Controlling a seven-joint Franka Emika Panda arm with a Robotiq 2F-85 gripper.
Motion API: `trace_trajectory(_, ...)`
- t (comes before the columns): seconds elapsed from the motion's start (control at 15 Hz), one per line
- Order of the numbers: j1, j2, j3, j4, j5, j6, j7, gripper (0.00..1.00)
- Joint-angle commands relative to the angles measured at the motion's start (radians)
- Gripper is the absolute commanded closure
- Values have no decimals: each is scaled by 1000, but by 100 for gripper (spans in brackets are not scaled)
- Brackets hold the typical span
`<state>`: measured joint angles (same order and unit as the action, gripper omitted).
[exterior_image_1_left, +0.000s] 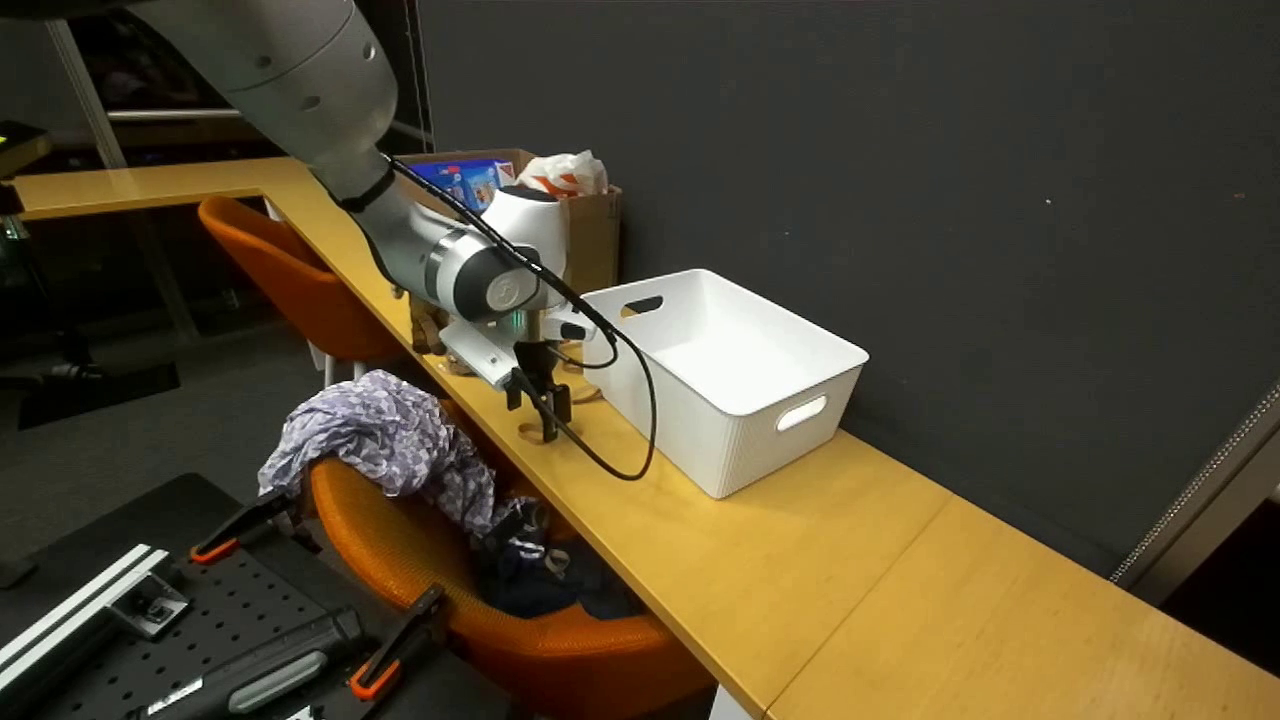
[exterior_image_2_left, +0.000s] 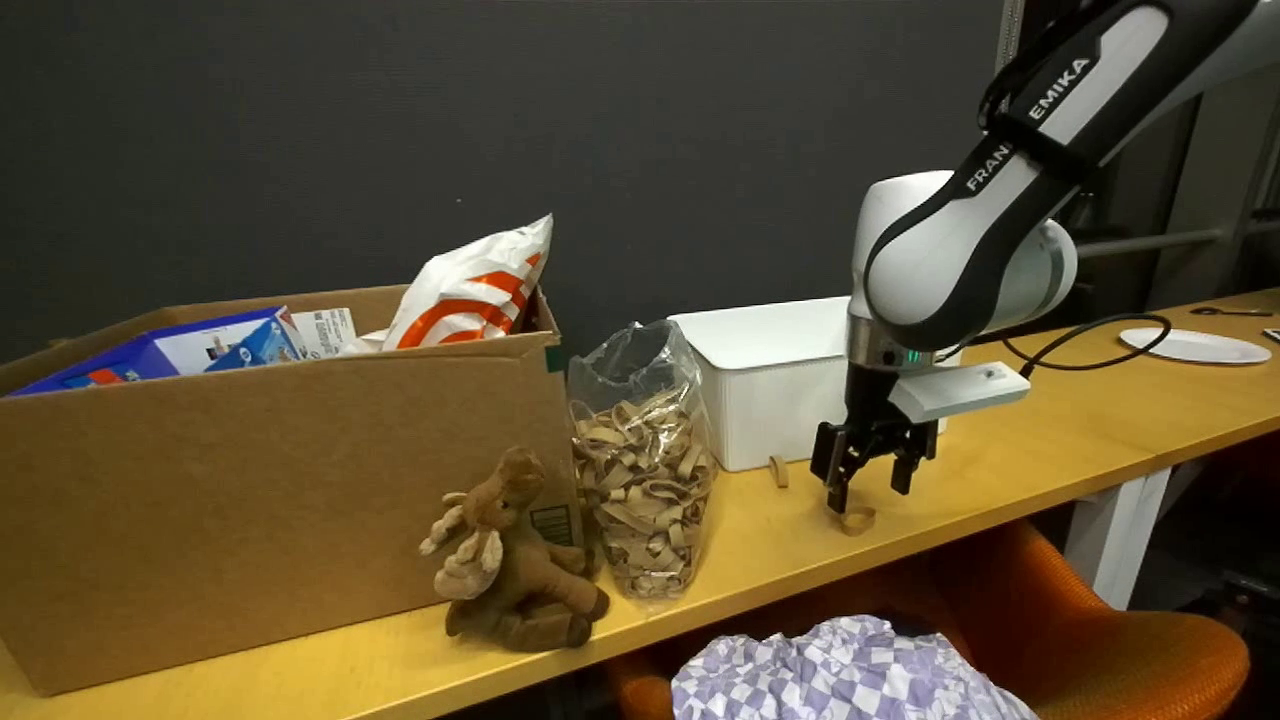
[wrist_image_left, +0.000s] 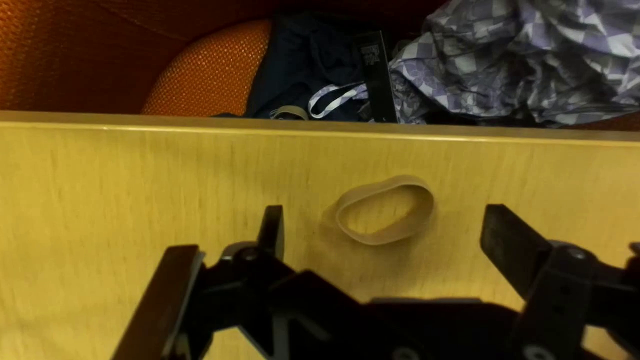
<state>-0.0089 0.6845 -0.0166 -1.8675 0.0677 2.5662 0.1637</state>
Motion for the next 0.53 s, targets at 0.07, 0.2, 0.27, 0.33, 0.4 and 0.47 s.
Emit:
trace_trajectory(0.07, 2, 54, 1, 73, 8, -29, -14, 35)
trace_trajectory(0.2, 0, 70, 1, 89, 6, -29, -19, 51)
trace_trajectory(0.27, 0, 77, 1, 97, 6, -29, -20, 58)
trace_trajectory(0.33, 0, 84, 0, 104, 5, -28, -22, 66)
trace_trajectory(0.4, 0, 88, 0, 108, 5, -29, -22, 73)
trace_trajectory(0.47, -1, 91, 0, 112, 5, -28, -23, 81)
